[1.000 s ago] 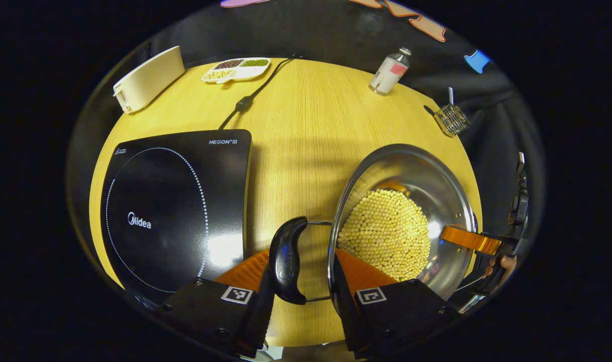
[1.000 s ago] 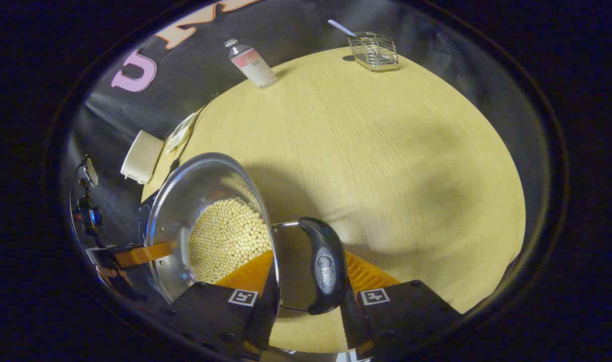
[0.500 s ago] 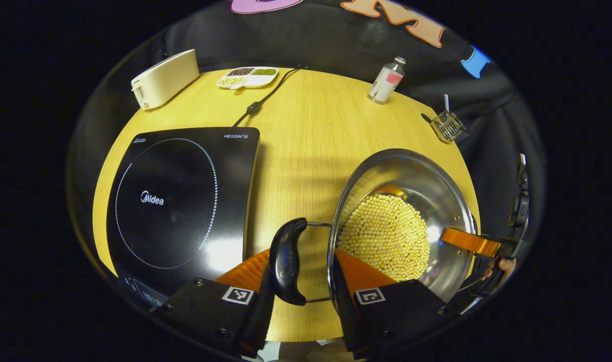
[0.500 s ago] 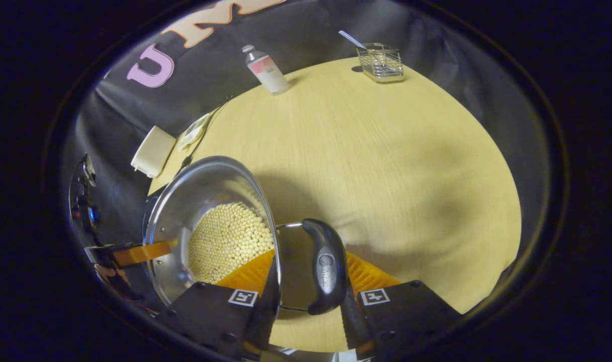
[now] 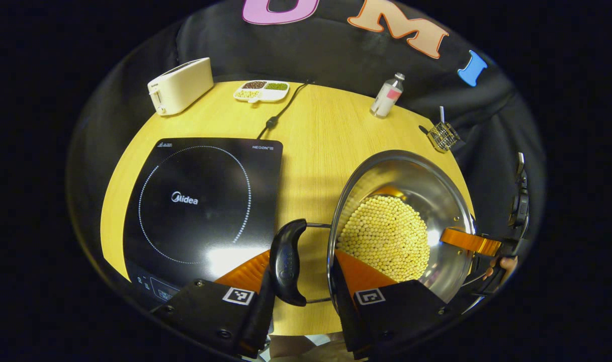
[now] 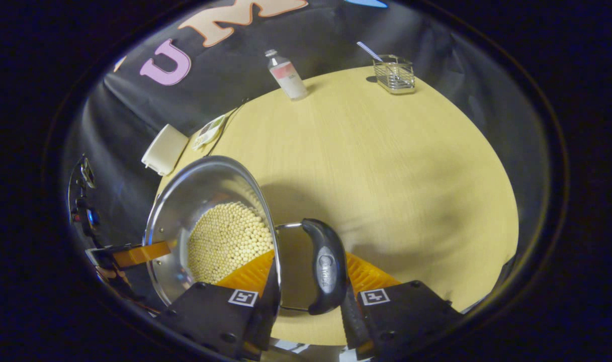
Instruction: First push the handle of the pot to place it horizontally, then grasp the pot with both hands and set it on the induction cooktop.
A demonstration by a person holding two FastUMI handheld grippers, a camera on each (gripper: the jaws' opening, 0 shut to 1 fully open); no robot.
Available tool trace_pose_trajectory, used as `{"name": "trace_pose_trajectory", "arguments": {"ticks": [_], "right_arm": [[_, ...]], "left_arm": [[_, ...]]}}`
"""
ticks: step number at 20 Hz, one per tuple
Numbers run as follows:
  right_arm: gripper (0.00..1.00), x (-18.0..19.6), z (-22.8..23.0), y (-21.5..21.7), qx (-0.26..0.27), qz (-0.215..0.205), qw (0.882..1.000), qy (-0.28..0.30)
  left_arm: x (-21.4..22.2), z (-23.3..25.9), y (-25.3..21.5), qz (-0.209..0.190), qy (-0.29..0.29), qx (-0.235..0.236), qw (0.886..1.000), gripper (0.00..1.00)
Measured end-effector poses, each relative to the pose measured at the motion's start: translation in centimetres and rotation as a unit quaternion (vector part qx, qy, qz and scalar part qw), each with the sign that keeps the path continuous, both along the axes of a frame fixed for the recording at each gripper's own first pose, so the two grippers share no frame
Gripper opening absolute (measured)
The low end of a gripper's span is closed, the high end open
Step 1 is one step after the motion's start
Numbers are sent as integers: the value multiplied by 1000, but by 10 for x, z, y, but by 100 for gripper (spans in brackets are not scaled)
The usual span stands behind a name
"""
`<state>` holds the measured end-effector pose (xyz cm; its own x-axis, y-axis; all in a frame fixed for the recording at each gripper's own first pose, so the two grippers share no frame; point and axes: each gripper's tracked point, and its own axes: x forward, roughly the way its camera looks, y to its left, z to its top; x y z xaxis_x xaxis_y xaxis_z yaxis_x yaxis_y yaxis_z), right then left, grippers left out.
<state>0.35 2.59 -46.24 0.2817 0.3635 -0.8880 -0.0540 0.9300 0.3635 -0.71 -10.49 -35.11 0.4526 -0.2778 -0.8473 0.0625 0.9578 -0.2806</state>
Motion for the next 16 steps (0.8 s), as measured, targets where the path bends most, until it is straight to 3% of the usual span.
{"name": "trace_pose_trajectory", "arguments": {"ticks": [1, 2, 3, 10, 14, 16], "right_arm": [[55, 0, 4, 7, -1, -3, 1000, -2], [59, -1, 8, 13, -2, -8, 1000, -5], [54, -1, 11, 22, -5, -14, 1000, -6], [55, -13, 28, 111, -13, -58, 998, -10], [54, -19, 32, 159, -16, -70, 997, -12], [59, -23, 33, 176, -17, -71, 997, -10]], "left_arm": [[3, 2, 7, -3, -5, -2, 1000, 61], [7, 4, 14, -8, -10, -4, 1000, 59], [12, 6, 23, -14, -14, -8, 1000, 59], [61, 5, 104, -49, -24, -16, 998, 61], [67, 3, 150, -56, -25, -15, 998, 61], [71, 1, 167, -58, -26, -15, 998, 59]]}}
